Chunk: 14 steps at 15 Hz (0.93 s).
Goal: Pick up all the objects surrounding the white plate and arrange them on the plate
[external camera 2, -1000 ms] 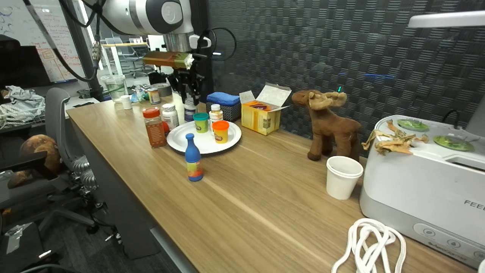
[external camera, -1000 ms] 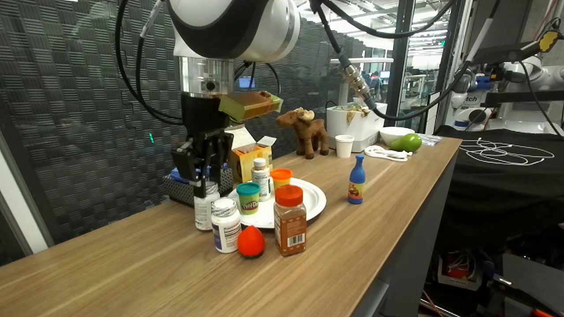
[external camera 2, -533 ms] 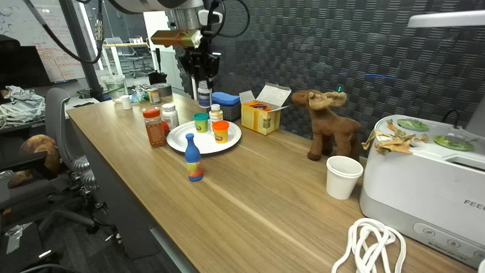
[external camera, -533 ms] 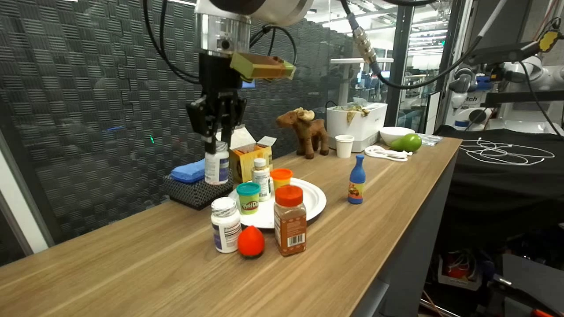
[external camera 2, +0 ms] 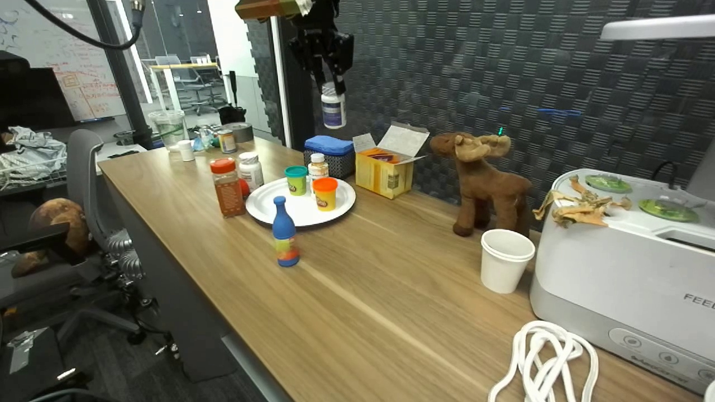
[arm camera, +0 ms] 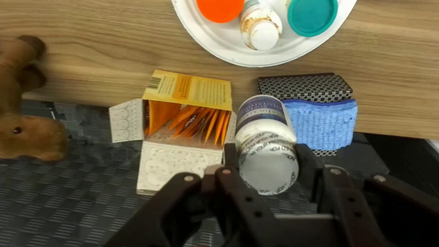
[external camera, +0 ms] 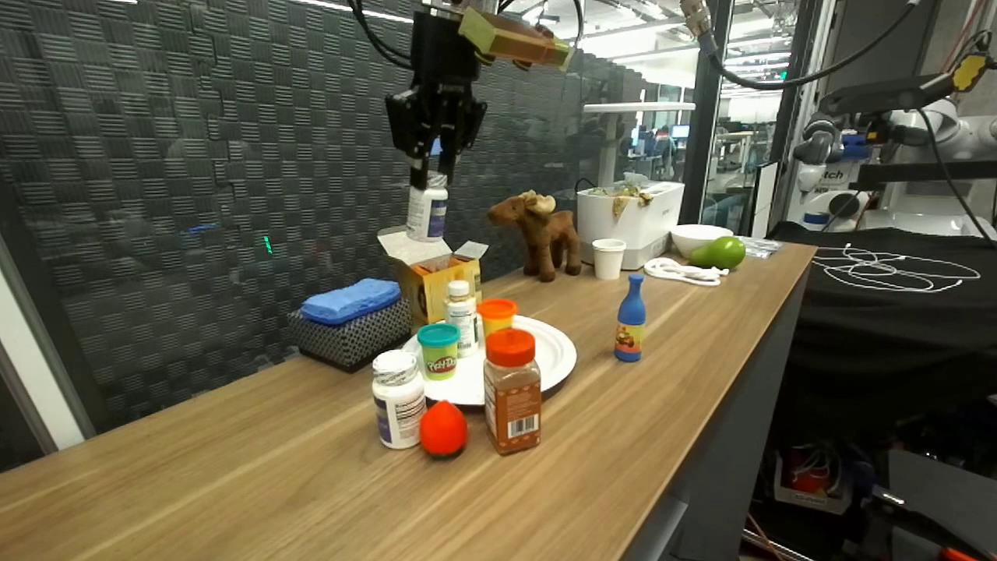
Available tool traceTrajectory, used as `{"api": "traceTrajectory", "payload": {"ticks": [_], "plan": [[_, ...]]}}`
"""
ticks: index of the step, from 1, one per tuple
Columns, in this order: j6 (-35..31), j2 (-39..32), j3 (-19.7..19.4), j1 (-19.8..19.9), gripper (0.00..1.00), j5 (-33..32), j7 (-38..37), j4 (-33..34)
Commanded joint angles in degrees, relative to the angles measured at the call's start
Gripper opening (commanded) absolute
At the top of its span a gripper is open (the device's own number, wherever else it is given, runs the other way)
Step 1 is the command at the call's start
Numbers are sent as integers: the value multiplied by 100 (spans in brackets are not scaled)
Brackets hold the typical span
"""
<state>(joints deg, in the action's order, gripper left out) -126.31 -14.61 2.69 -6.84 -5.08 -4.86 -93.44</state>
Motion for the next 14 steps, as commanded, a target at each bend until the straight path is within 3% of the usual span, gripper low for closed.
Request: {"api": "traceTrajectory", "payload": {"ticks": [1, 6, 14], "plan": [[-29, 504, -148, -65, 20, -544, -655, -489], [33, 884, -174, -59, 20, -1351, -1494, -1230], [306, 1196, -37, 6, 20, -1203, -1818, -2061]]}}
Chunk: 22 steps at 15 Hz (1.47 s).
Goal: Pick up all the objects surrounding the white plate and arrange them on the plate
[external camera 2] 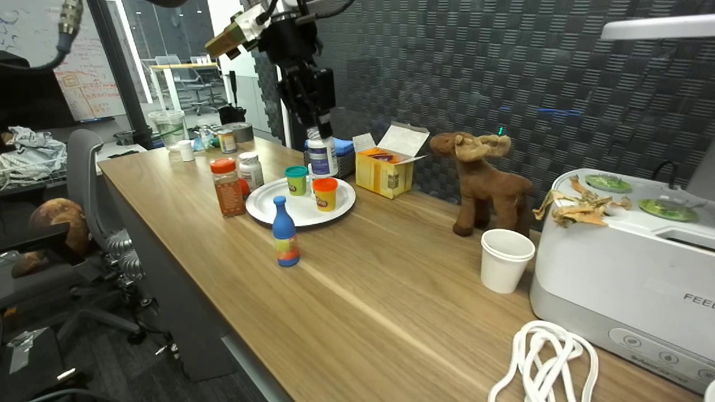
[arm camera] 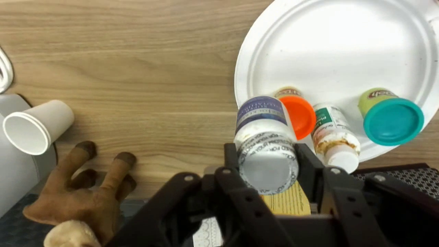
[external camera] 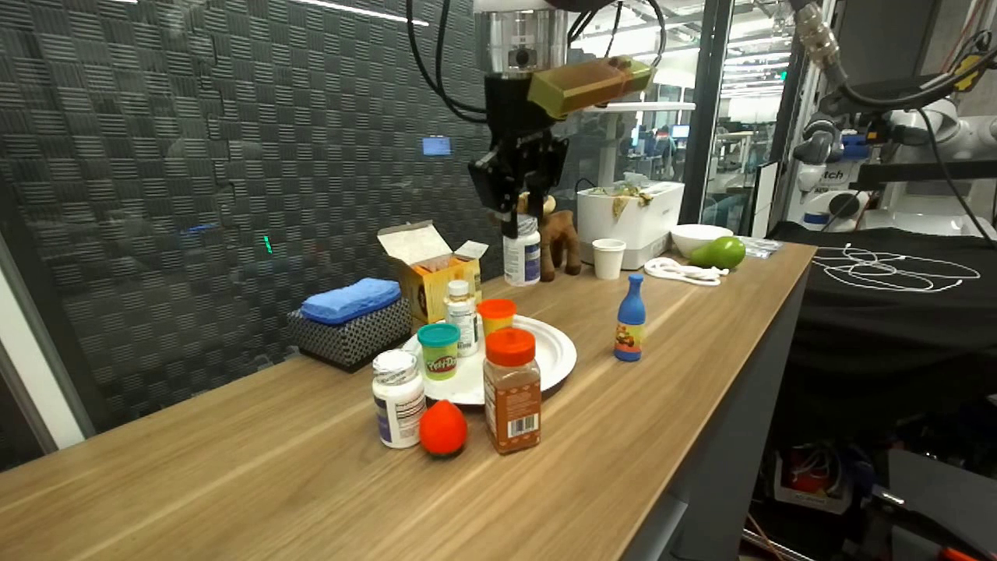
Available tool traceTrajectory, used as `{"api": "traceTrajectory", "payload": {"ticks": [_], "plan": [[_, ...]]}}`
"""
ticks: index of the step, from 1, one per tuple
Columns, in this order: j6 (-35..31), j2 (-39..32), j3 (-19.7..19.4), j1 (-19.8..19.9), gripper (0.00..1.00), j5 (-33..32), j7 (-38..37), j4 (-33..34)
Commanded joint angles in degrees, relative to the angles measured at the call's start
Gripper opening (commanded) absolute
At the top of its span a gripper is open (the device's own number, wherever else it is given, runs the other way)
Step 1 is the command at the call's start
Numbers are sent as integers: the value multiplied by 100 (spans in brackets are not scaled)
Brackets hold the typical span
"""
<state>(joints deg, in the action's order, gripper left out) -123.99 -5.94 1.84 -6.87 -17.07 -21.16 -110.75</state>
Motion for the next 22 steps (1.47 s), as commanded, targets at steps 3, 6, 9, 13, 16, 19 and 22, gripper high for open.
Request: {"api": "traceTrajectory", "payload": {"ticks": [3, 6, 9, 13, 16, 19, 22], "plan": [[79, 366, 68, 48, 20, 185, -59, -481], [24, 275, 37, 126, 20, 464, 163, -552], [-96, 163, 40, 188, 20, 839, 457, -632], [-229, -2, 47, 240, 20, 1203, 813, -657], [-479, -123, 45, 232, 20, 1269, 881, -620], [-667, -230, 35, 206, 20, 1144, 869, -648], [-708, -300, 43, 197, 20, 1163, 947, -714]]}}
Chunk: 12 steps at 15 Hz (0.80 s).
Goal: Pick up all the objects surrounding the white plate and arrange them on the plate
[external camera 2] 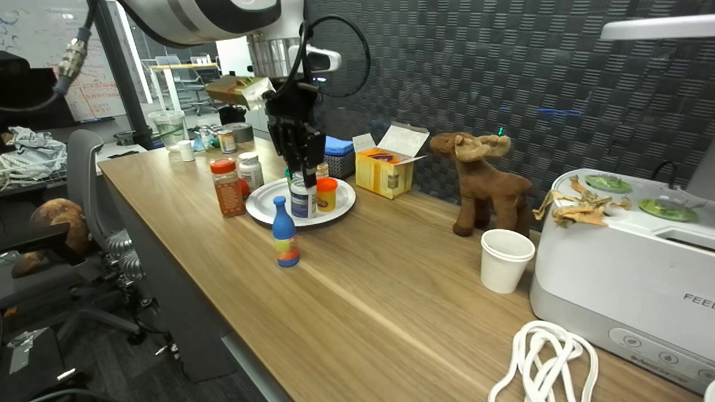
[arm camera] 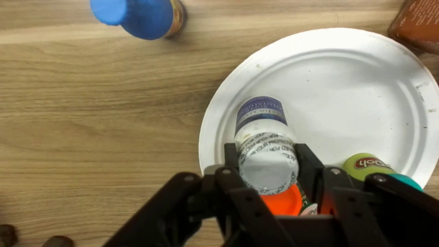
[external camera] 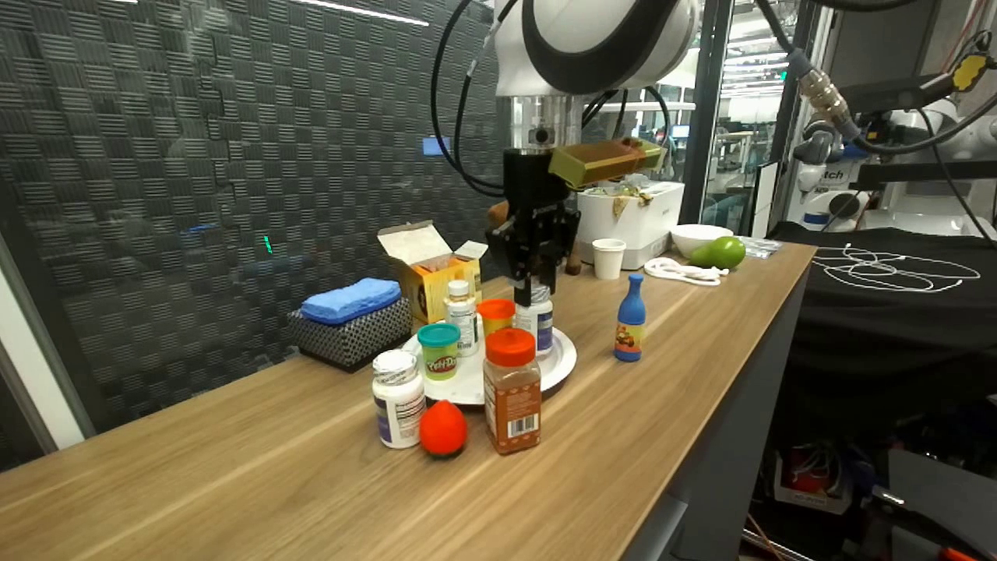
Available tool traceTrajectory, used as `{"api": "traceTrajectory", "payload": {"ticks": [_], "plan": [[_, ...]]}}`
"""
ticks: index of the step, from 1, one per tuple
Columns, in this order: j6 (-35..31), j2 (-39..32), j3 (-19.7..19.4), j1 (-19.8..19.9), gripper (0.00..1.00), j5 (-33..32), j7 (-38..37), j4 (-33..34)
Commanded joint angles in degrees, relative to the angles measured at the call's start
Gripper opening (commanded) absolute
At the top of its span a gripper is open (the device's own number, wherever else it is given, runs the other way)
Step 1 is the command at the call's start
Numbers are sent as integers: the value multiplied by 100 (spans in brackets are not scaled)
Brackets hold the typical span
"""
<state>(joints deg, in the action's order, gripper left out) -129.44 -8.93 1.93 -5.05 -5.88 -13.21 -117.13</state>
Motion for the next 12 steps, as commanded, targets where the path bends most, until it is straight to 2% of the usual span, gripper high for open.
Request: {"api": "traceTrajectory", "payload": {"ticks": [1, 2, 3, 4, 5, 6, 9, 12], "plan": [[-182, -17, 37, 13, 20, 42, 180, -102], [-204, -28, 40, 12, 20, 46, 198, -110], [-216, -2, 42, 12, 27, 55, 209, -121], [-211, 28, 40, 11, 70, 39, 221, -130], [-223, 57, 43, 11, 71, 46, 225, -138], [-242, 102, 37, 10, 76, 27, 207, -161], [-312, 203, 21, 7, 100, -33, 157, -204], [-324, 280, 18, 12, 100, -38, 141, -187]]}}
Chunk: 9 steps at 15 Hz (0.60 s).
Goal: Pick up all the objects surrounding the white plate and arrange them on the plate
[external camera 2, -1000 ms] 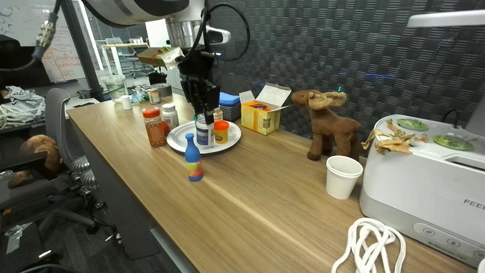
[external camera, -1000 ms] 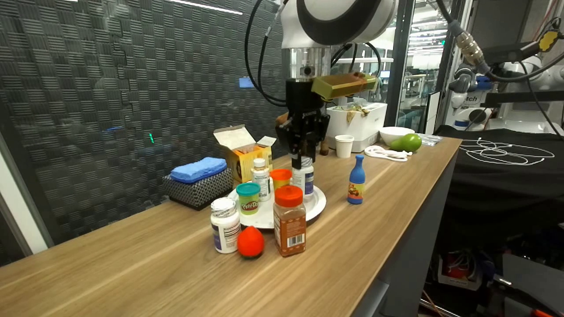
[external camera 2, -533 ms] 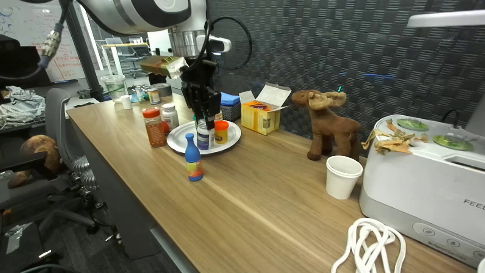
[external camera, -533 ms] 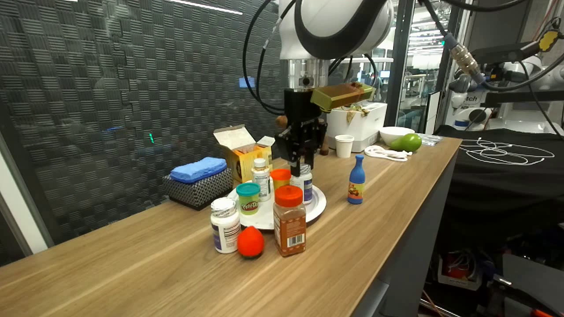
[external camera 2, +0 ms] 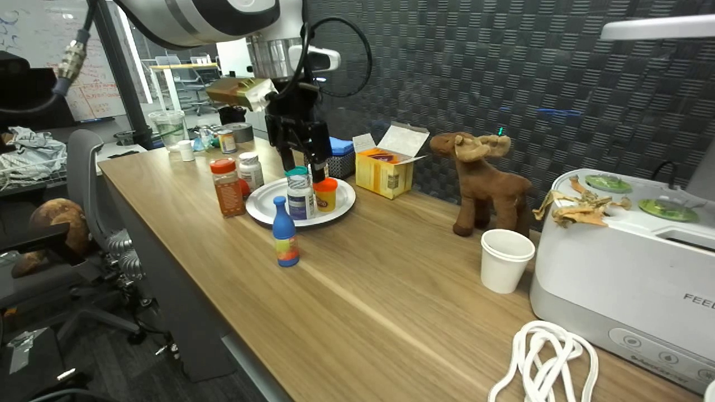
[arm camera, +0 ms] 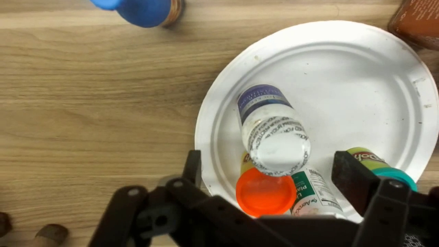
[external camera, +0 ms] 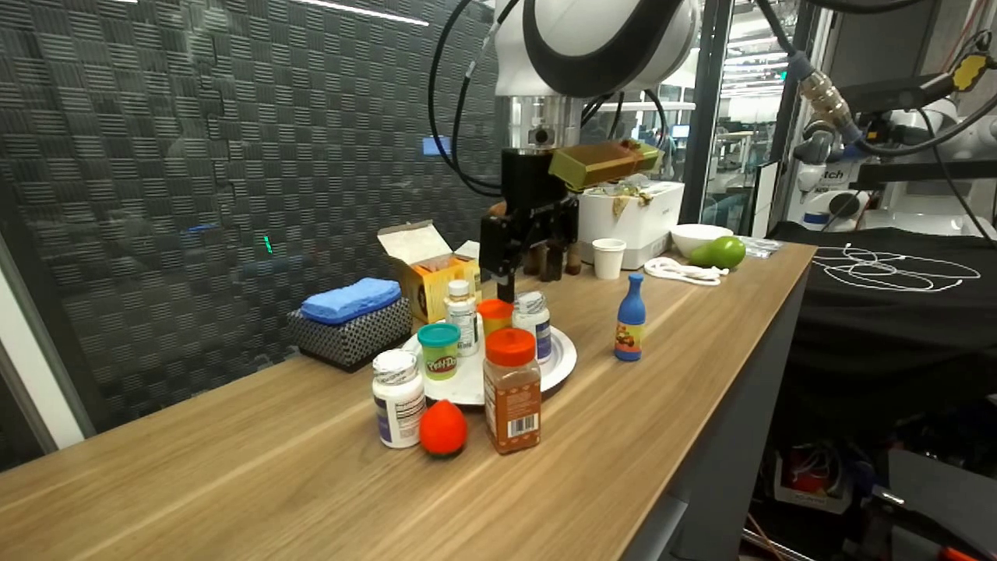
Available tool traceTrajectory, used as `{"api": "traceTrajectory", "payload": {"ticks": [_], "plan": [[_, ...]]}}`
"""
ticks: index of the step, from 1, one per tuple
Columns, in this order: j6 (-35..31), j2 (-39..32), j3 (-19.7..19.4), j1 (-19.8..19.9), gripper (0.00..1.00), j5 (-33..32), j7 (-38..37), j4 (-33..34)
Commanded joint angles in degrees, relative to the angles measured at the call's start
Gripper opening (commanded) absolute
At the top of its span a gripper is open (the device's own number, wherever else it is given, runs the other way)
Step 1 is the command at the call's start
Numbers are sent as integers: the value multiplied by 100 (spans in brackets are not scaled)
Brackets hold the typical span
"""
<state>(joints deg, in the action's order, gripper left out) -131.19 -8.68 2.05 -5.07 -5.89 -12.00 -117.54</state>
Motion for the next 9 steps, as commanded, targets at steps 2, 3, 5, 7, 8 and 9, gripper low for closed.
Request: {"api": "traceTrajectory", "payload": {"ticks": [2, 3, 5, 7, 8, 9], "plan": [[-120, 323, 7, 4, 100, -60, -45, -72], [-46, 362, 17, -12, 100, -65, -99, 23], [118, 445, 49, -45, 99, -67, -213, 223], [406, 457, 106, -112, 100, -143, -422, 541], [675, 405, 167, -154, 100, -128, -462, 769], [928, 319, 231, -198, 100, -129, -486, 995]]}}
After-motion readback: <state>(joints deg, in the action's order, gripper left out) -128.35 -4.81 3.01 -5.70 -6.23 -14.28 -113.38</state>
